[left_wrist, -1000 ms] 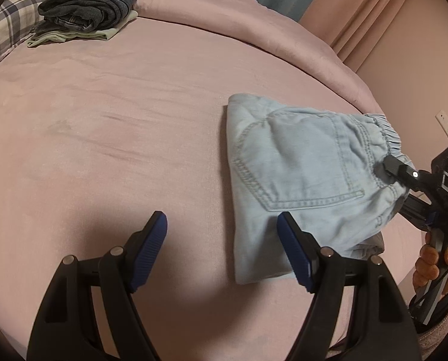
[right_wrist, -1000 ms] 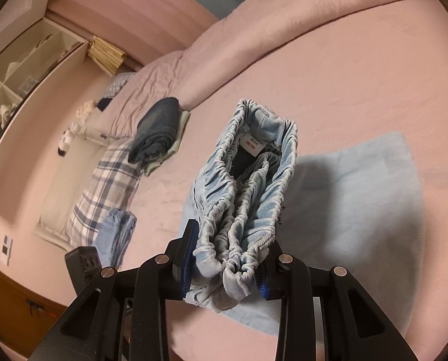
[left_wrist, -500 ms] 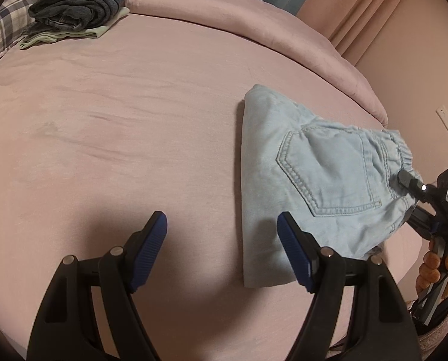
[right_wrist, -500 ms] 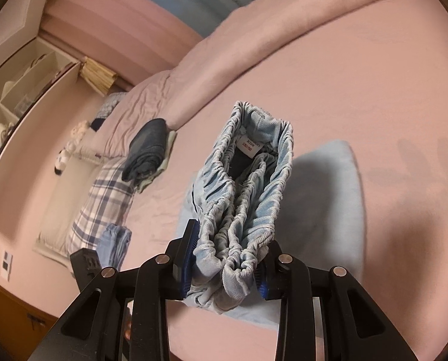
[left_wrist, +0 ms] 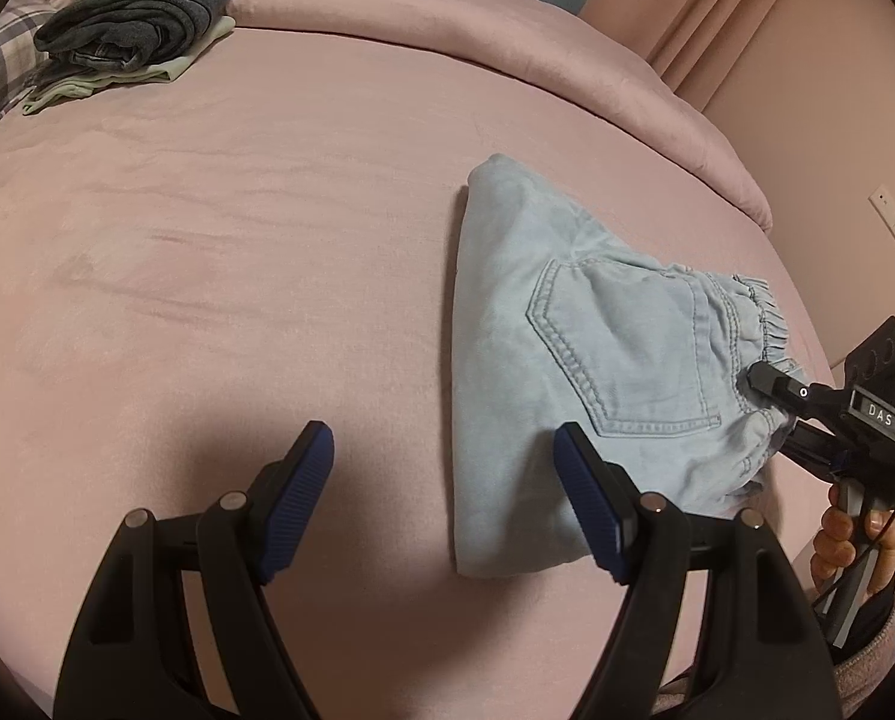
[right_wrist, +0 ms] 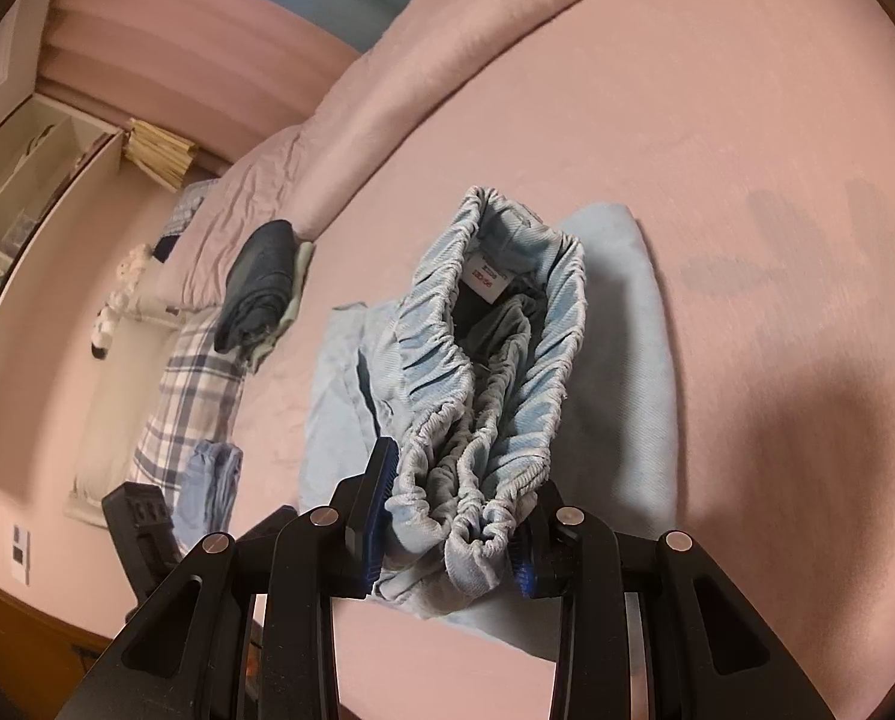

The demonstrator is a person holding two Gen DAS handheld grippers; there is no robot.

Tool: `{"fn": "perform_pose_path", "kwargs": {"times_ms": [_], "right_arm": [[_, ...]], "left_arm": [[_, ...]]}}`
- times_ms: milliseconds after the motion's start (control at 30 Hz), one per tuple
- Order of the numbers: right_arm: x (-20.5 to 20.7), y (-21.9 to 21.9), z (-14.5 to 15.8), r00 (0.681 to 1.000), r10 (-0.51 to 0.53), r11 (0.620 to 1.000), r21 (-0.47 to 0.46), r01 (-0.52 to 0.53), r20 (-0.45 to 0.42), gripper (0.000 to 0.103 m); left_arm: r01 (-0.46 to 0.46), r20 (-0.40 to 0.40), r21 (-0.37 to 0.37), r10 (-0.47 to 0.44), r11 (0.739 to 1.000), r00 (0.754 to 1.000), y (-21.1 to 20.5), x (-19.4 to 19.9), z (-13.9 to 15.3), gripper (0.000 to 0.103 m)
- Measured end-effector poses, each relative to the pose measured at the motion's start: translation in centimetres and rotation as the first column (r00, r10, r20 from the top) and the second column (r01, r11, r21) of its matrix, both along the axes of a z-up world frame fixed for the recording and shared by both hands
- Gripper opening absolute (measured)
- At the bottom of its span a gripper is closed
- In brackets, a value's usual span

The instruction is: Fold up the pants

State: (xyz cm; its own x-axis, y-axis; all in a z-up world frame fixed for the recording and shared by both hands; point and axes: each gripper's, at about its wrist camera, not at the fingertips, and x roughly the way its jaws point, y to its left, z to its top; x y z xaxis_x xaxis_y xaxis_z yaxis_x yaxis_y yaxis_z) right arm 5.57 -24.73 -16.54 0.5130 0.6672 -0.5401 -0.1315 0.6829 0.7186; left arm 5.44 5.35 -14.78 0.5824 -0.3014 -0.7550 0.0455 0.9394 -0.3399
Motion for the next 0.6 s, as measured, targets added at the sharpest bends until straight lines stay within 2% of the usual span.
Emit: {"fn": "perform_pose_path", "kwargs": {"times_ms": [500, 600], "right_arm": [[0.7, -0.5, -1.5, 0.998, 0.004, 0.998, -0.061, -0.008, -0.061, 0.035], [0.8, -0.5, -1.1, 0.998, 0.009, 0.996, -0.089, -0.015, -0.064, 0.04]], "left_arm": [[0.033, 0.008, 0.036, -0.033, 0.999, 0.999, -1.0, 0.7, 0.5, 0.076], [0.035, 0.012, 0.042, -0.035, 0.999, 0.999, -1.2, 0.8, 0.7, 0.076]]}}
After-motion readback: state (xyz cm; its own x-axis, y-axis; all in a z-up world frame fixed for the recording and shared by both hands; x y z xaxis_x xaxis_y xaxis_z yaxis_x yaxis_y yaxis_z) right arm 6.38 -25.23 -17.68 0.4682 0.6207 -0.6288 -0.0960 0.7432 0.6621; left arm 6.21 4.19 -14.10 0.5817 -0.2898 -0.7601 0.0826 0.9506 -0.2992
